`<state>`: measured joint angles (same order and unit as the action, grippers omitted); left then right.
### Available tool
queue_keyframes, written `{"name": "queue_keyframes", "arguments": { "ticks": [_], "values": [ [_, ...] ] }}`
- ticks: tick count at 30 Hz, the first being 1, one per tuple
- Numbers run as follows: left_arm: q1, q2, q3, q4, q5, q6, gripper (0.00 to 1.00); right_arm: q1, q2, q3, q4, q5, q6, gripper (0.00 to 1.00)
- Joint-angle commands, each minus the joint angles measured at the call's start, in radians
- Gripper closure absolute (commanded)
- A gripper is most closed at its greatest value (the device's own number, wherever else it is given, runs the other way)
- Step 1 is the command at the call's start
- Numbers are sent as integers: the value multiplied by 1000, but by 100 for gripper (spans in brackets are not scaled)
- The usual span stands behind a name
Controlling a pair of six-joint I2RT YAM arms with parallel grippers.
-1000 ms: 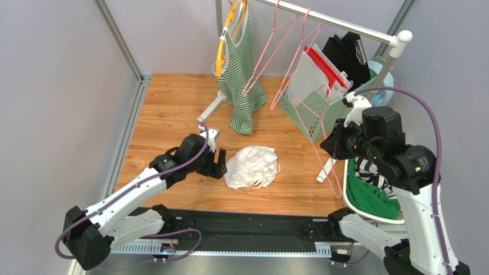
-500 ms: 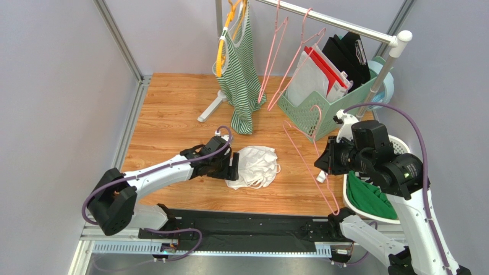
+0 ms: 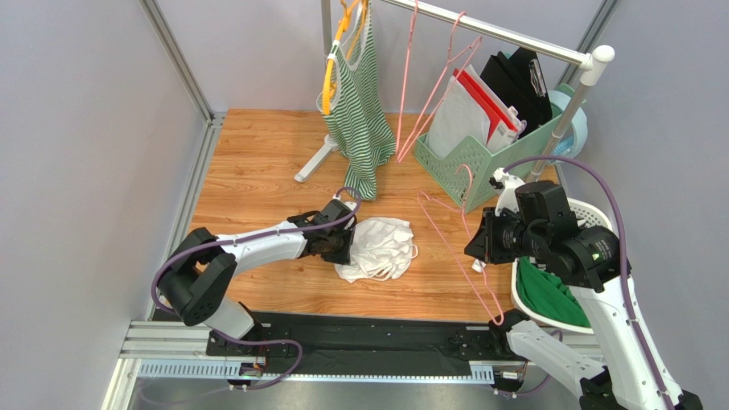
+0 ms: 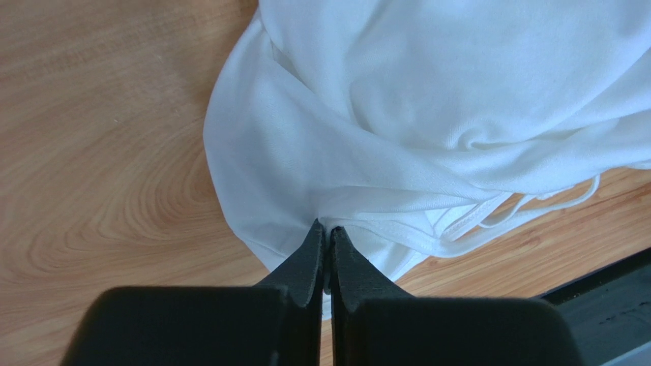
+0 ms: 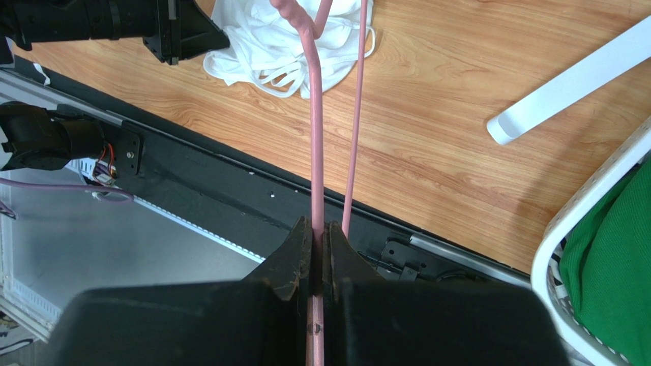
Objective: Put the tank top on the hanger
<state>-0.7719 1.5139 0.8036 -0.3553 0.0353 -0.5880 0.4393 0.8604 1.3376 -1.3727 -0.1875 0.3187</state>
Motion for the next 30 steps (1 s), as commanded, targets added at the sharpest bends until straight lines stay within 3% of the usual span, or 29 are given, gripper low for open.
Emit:
{"name": "queue_keyframes", "arguments": {
  "ticks": [1,7,9,10,11,12,13,18,22,26,30],
  "values": [
    [78,5,90,-2,-12,88,100,18,-8,-20,32,-36,14,100],
    [236,98,267,-17,50,223,99,61,-9,-87,90,-66,48,100],
    [249,143,327,-72,86,260,75,76,-6,-118,124,-69,63,100],
    [249,176,388,-100,89,267,52,82,-3,-126,133,-73,68,100],
    [249,180,402,-122,84,267,38,88,-1,-133,150,-76,75,100],
    [247,171,404,-132,74,263,35,104,6,-137,158,-76,76,100],
    [249,132,384,-134,60,245,14,113,9,-140,162,-78,77,100],
    [249,-62,263,-165,-32,156,12,134,35,-140,182,-72,54,100],
    [247,-220,74,-71,47,35,14,134,80,-126,201,-81,31,100],
    [249,-186,-21,71,199,-136,21,138,115,-109,239,-101,23,100],
    [249,-129,-76,189,245,-261,31,139,132,-98,248,-104,16,100]
  ]
}}
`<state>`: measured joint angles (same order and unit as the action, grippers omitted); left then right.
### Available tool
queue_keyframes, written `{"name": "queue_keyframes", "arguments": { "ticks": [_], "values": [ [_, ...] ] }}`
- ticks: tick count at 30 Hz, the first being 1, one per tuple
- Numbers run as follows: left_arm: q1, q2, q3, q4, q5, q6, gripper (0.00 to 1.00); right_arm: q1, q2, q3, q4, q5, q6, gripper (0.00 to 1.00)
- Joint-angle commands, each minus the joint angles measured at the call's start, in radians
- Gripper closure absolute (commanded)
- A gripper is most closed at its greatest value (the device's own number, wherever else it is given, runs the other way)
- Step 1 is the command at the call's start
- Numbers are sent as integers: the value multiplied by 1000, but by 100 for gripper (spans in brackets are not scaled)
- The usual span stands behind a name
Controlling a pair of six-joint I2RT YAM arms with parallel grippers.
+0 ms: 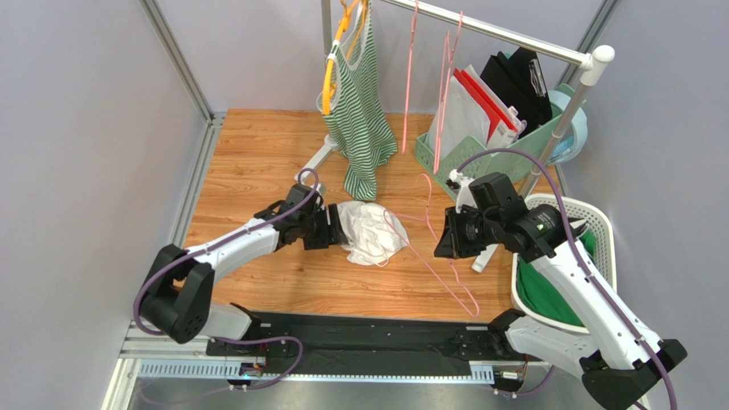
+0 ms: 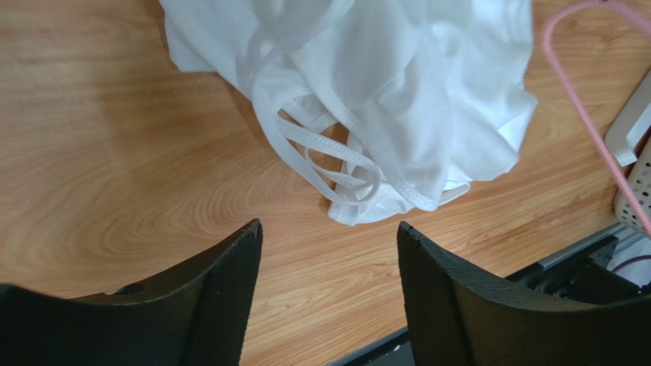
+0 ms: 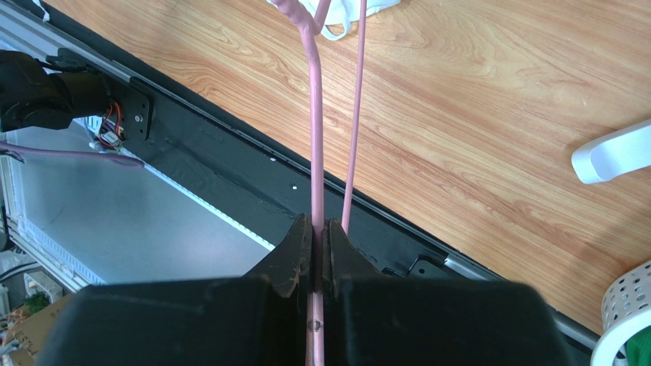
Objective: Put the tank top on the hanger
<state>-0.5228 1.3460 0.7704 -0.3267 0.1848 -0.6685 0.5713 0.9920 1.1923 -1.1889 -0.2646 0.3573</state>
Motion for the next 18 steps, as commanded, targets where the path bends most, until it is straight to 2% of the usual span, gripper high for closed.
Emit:
{"name": "queue_keyframes", "arguments": {
  "ticks": [1,8,12,14,16,18],
  "values": [
    [0,44,-45,170,97,-195,32,7,3,47,67,-31,-24,100],
    [-2,136,-16,152,97,-243,35,12,14,47,87,-36,-20,100],
    [0,174,-7,163,96,-238,45,13,5,46,84,-25,-11,100],
    [-2,185,1,147,87,-229,45,13,-1,43,84,-21,-8,100],
    [0,199,6,150,84,-226,49,12,-9,38,81,-18,-3,100],
    [0,208,7,164,84,-221,65,13,-10,39,80,-16,-1,100]
  ]
}}
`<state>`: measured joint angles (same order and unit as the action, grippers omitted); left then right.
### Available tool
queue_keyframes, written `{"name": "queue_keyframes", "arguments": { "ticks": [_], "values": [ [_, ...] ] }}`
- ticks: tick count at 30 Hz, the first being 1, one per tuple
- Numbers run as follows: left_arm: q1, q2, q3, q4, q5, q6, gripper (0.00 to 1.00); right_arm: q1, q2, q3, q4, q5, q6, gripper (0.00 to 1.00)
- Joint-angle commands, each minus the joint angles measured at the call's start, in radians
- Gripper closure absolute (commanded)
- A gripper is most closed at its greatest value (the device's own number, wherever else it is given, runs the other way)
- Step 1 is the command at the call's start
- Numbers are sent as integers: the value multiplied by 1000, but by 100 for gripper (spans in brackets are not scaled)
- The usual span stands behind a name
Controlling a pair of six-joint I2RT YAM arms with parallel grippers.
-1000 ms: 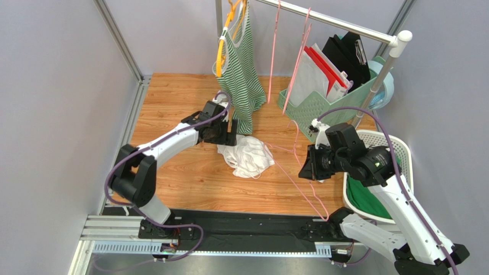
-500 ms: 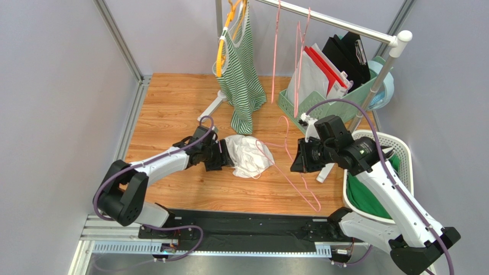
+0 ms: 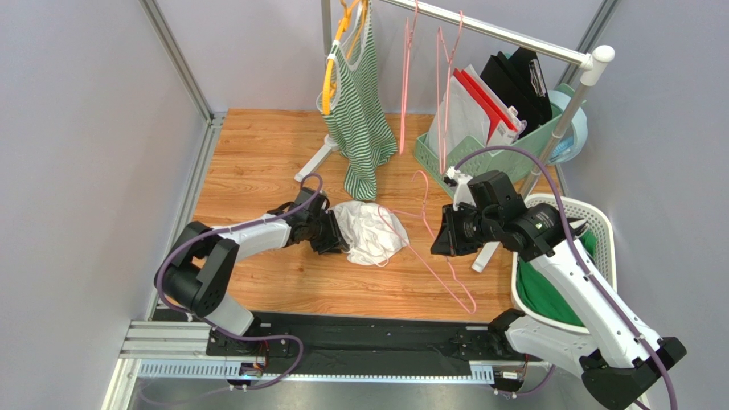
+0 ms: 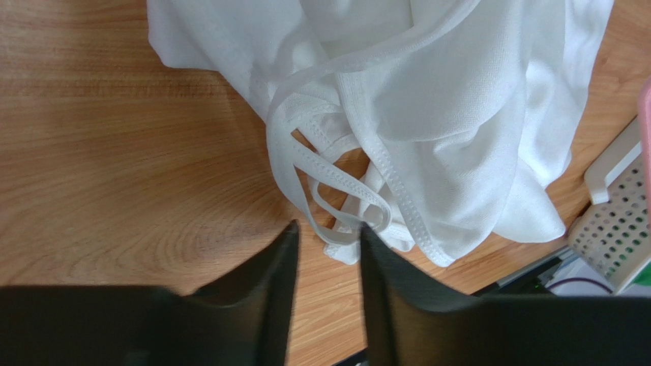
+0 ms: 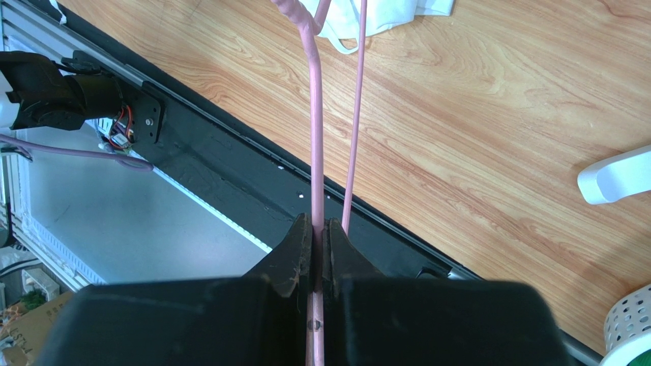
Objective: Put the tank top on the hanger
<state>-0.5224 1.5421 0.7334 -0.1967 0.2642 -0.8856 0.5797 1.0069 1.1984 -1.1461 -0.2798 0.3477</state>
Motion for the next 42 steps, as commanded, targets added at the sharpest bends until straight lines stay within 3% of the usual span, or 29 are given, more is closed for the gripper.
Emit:
{"name": "queue_keyframes", "arguments": {
  "ticks": [1,12,16,17,26,31,42],
  "values": [
    [-1,16,47,36,3,0,67,5,-27,35,34,2,10,100],
    [-1,61,73,10,-23,34,72,6,-21,52,26,7,4,100],
    [-1,75,86,-15,-45,39,90,6,-17,59,25,4,-1,100],
    [-2,76,89,-23,-51,40,100,6,-17,64,26,4,-4,100],
    [4,-55,73,-164,-131,97,100,26,4,136,-35,-48,-45,100],
    [9,-155,86,-329,-247,165,100,132,36,184,-81,-35,-53,100],
    [12,-312,184,-523,-393,329,100,267,119,167,57,-19,-24,100]
  ]
}}
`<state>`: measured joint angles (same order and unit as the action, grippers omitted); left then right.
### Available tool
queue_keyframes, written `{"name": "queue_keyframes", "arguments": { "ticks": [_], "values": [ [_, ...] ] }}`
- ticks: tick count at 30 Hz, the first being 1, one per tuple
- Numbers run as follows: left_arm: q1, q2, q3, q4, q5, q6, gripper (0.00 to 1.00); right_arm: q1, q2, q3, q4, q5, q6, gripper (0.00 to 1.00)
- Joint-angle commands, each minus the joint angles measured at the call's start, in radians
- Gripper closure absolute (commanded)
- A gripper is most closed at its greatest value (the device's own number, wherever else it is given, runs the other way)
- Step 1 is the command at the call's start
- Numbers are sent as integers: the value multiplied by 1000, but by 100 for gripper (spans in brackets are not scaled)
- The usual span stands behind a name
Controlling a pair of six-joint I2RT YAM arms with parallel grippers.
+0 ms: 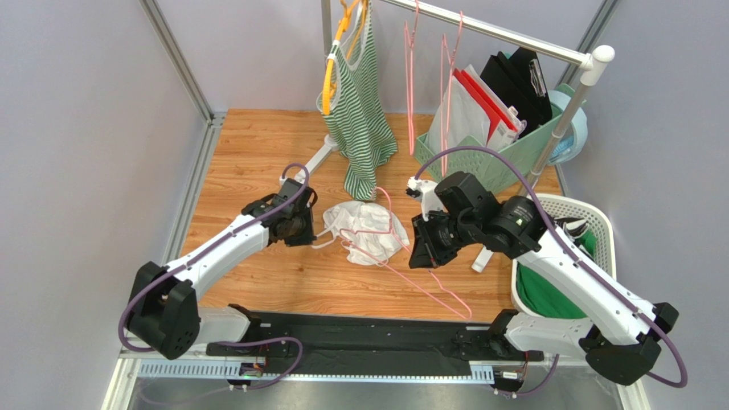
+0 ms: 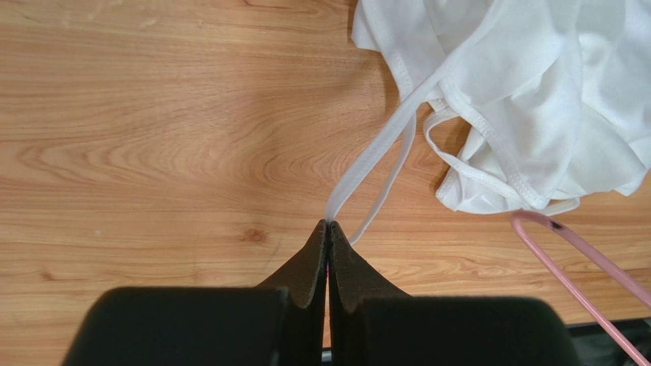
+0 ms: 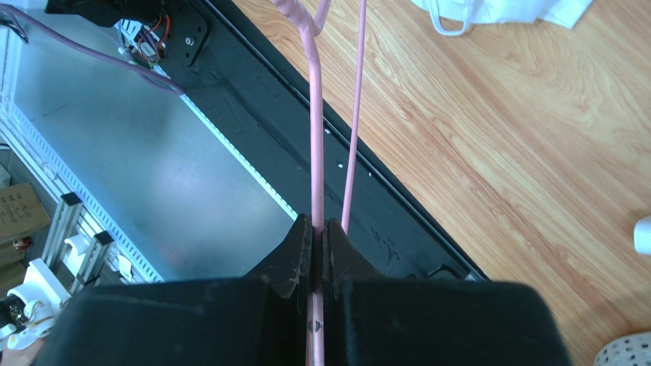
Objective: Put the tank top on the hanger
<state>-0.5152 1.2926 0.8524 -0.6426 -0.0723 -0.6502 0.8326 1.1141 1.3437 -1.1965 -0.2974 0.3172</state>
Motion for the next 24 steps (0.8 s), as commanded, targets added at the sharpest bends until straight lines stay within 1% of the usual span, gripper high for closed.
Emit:
{"name": "queue_keyframes", "arguments": {
  "ticks": [1,6,10,16,20,24],
  "values": [
    [4,-79,80,-80,-50,122,100,16,22,23,120,1,5,100],
    [4,-118,112,-114,-52,169,100,16,79,41,195,-19,-21,100],
    [4,-144,119,-137,-57,184,100,14,119,52,221,-40,-30,100],
    [3,-173,122,-140,-43,196,100,19,122,35,244,-37,-43,100],
    [4,-191,134,-149,-41,213,100,17,148,55,256,-63,-43,100],
    [3,-174,161,-181,-73,244,100,26,148,60,264,-82,-35,100]
  ]
}}
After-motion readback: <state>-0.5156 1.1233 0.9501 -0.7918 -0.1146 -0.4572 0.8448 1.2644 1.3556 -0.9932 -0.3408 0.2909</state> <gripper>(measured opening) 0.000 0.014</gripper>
